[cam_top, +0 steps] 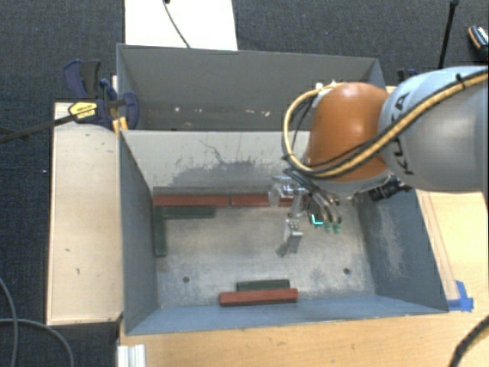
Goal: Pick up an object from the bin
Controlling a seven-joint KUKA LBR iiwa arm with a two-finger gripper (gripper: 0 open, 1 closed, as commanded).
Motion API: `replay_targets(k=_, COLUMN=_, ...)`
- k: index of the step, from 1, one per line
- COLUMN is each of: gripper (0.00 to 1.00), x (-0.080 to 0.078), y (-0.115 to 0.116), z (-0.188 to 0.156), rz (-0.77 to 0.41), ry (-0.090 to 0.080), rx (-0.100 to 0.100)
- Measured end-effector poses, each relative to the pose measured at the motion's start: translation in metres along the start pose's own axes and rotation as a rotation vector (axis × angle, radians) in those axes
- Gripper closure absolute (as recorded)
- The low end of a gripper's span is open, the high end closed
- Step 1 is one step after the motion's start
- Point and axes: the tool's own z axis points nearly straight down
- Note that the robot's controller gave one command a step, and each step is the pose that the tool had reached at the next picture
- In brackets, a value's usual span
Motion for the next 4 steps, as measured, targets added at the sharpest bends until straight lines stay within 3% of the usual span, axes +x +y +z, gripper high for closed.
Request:
replay_targets(k=1, gripper=0.0, x=0.072, y=0.034, z=0.044, rz=-0.128, ry=0.002, rx=0.0)
replay_targets(k=2, gripper=0.0, x=0.044, y=-0.019, z=0.081, rz=-0.322, ry=-0.007, rx=0.002)
replay_targets(k=3, gripper=1.0, x=0.044, y=-0.018, z=0.081, rz=-0.32, ry=-0.005, rx=0.001)
replay_targets(k=4, gripper=1.0, x=0.017, y=-0.028, z=-0.068, rz=-0.294, ry=-0.017, rx=0.003)
